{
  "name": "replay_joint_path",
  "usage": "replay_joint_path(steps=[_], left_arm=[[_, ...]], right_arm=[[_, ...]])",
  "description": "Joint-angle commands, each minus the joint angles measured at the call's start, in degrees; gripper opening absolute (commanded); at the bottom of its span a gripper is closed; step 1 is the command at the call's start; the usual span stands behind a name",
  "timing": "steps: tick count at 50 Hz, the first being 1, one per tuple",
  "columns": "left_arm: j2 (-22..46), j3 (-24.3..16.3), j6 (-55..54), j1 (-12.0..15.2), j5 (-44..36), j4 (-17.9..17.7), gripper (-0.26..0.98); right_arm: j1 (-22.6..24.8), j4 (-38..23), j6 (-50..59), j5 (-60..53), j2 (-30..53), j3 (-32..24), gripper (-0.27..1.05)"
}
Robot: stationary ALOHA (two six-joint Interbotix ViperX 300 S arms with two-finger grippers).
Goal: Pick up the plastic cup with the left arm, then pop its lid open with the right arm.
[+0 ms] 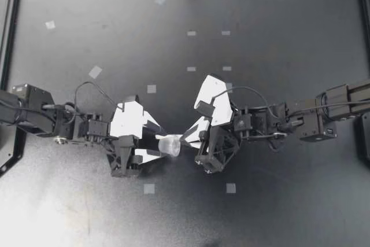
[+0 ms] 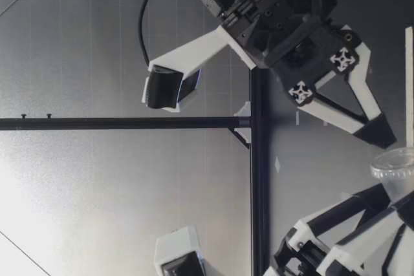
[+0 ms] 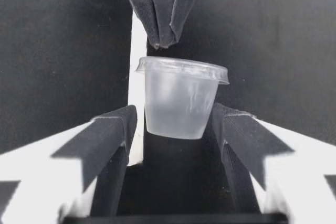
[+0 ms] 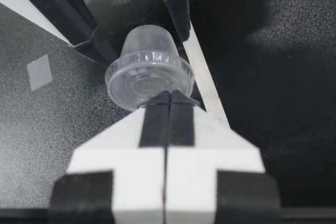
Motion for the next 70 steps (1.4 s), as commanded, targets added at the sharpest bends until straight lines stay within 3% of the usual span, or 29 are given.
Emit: replay_joint_path(steps=[1, 21, 37, 46, 53, 58, 63, 70], left_arm=[[-0.62, -0.97, 0.18, -0.09, 0.09, 0.00, 0.59], [0.79, -3.16, 0.44, -0.09, 3.34, 0.09, 0.57], [0.18, -2.90, 0.44, -0.09, 3.78, 0.09, 0.36], [-2.11, -2.55, 0.44, -0.18, 5.01, 0.09, 0.28], [-7.38, -2.20, 1.41, 0.26, 3.60, 0.09, 0.22], [-12.22, -1.58, 3.78, 0.97, 0.09, 0.00, 0.20], [-16.88, 0.00, 7.21, 1.32, -6.68, -0.62, 0.20], [-21.45, 4.39, 11.07, 1.41, -20.92, -1.67, 0.19]], right_arm=[[0.26, -0.18, 0.00, -0.53, -1.32, -0.88, -0.07], [0.26, -0.26, 0.00, -0.53, -1.49, -0.88, -0.07], [0.18, -0.26, 0.09, -0.53, -2.64, -0.62, -0.06], [0.18, 0.26, 2.29, 0.00, -9.93, 2.46, -0.04], [0.18, 0.26, 9.67, -0.44, -19.95, 8.35, 0.15], [0.18, 0.26, 20.21, -3.43, -26.98, 13.27, 0.46], [0.18, 0.26, 33.31, -13.97, -30.41, 17.49, 0.72], [0.18, 0.09, 47.55, -41.22, -26.63, 21.71, 0.70]])
